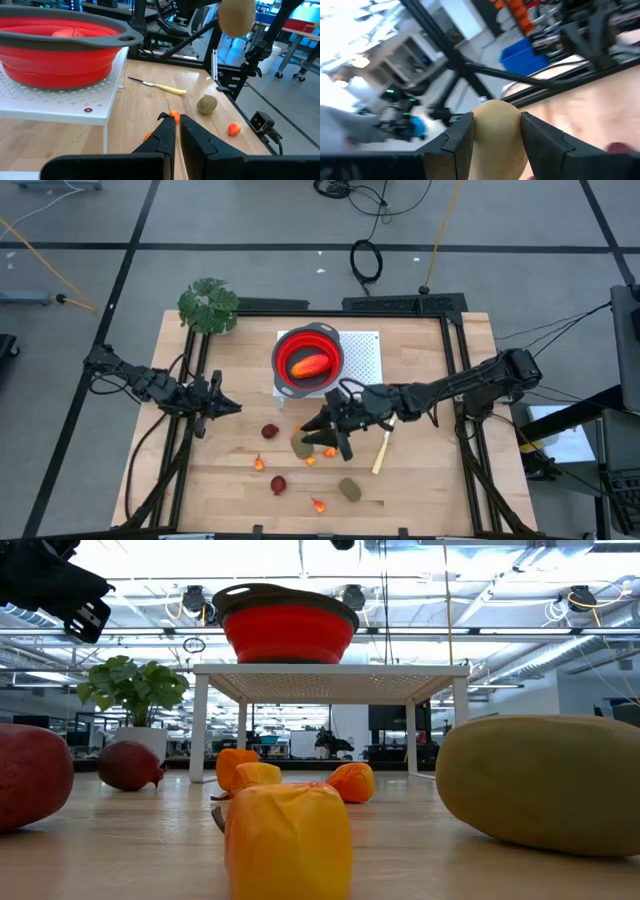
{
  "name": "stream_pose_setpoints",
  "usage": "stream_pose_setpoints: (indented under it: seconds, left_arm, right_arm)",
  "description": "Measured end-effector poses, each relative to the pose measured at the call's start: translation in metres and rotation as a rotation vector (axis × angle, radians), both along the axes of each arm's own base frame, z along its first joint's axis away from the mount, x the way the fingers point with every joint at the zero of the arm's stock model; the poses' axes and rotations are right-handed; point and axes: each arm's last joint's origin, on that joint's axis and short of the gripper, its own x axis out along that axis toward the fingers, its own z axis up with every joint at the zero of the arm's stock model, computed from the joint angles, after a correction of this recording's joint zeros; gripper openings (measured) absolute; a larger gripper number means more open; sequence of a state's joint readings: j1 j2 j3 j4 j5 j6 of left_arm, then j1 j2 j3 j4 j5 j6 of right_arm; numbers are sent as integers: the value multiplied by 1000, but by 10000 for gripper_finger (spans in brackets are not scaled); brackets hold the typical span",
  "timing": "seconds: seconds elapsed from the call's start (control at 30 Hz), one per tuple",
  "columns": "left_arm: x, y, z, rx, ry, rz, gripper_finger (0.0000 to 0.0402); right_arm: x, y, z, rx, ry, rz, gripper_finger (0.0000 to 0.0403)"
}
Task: Pick & Place Fruit
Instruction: Put the brown kiwi into the orange strainer bowl on the shelf
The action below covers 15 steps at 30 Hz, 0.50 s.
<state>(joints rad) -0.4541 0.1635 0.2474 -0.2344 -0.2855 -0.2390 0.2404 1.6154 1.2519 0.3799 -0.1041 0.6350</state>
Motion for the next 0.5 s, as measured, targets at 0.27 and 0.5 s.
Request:
stream_pose_setpoints:
  seconds: [0.27,0.5]
  left_arm:
    - [0,0,0,-1,0,0,24]
    - [0,0,0,-5,1,1,24]
  right_arm:
    - [3,-15,6,231,19,54,146]
    - [6,-29,6,535,130,0,146]
